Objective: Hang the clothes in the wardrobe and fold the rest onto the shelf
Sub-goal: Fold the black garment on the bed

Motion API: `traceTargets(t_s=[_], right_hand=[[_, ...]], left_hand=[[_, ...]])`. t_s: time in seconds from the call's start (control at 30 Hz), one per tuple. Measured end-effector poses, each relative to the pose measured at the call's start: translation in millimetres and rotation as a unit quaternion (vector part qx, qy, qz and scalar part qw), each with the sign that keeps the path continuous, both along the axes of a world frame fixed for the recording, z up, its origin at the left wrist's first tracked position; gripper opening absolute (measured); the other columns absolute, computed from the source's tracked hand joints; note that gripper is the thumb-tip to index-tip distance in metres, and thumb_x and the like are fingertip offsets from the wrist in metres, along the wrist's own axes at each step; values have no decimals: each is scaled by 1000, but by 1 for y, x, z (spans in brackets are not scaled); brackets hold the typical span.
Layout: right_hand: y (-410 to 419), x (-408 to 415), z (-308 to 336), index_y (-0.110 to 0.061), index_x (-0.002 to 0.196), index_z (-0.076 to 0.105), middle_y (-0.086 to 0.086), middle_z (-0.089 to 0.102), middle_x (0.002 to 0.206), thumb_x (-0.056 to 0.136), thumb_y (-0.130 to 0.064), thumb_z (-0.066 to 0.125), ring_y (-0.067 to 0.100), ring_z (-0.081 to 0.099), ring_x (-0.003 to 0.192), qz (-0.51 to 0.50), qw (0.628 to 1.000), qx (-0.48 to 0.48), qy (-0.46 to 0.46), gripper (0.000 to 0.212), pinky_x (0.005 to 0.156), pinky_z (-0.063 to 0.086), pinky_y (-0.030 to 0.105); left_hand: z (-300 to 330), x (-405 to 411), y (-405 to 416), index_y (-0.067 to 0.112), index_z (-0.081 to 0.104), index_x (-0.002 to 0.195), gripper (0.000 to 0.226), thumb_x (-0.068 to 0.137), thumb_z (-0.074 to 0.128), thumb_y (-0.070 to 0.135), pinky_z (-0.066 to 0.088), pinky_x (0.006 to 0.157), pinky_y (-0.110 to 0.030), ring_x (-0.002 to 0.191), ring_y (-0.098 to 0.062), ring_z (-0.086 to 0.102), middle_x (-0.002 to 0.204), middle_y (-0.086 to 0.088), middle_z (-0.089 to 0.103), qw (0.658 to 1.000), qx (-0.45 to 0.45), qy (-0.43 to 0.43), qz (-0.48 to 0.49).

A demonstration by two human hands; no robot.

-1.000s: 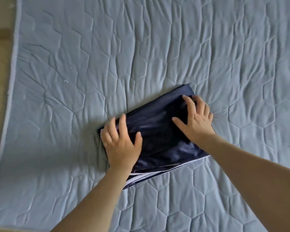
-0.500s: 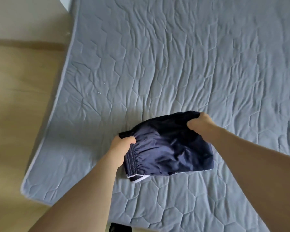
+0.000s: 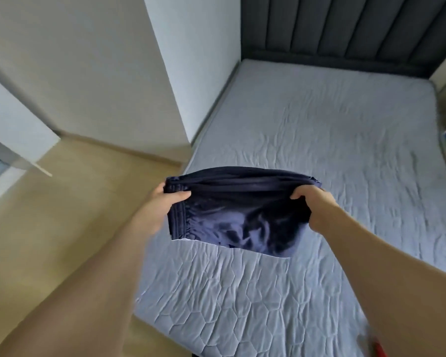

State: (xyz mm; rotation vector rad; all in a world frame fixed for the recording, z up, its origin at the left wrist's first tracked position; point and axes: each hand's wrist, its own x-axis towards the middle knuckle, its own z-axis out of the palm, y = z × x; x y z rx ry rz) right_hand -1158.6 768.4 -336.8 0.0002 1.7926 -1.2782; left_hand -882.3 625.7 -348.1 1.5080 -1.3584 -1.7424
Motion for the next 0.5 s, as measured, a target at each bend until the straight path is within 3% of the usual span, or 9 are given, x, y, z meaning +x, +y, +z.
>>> traceTargets(t_s=[0.1, 0.27, 0.37, 0.5], right_hand=[[-19, 12, 77, -8, 105, 64, 12, 65, 91, 72, 0, 62, 26, 60, 72, 52, 996, -70, 13, 34, 60, 47, 29], [-54, 58, 202, -9, 105, 65, 12, 69, 92, 76, -4, 62, 27, 64, 77, 133, 973, -182, 50, 30, 63, 51, 31], [-80, 96, 256, -10, 106, 65, 14, 70, 95, 75, -10, 65, 30, 66, 81, 161, 957, -229, 72, 31, 65, 55, 35], [-119, 160, 304, -10, 107, 65, 13, 70, 98, 77, -11, 72, 31, 67, 87, 160, 944, -270, 102, 31, 76, 56, 44]], left_hand=[[80, 23, -5, 14, 62, 115, 35, 82, 71, 9, 46, 92, -38, 100, -23, 65, 110, -6, 70, 998, -53, 31, 2], [196, 81, -17, 16, 63, 109, 25, 85, 70, 12, 51, 82, -31, 92, -19, 68, 103, -4, 72, 986, -136, 83, 51], [249, 130, -32, 16, 63, 111, 28, 84, 72, 17, 51, 86, -33, 92, -20, 68, 102, -3, 73, 976, -181, 91, 84], [302, 194, -57, 14, 64, 107, 24, 85, 72, 20, 51, 73, -30, 86, -21, 68, 96, -3, 72, 960, -230, 104, 121]])
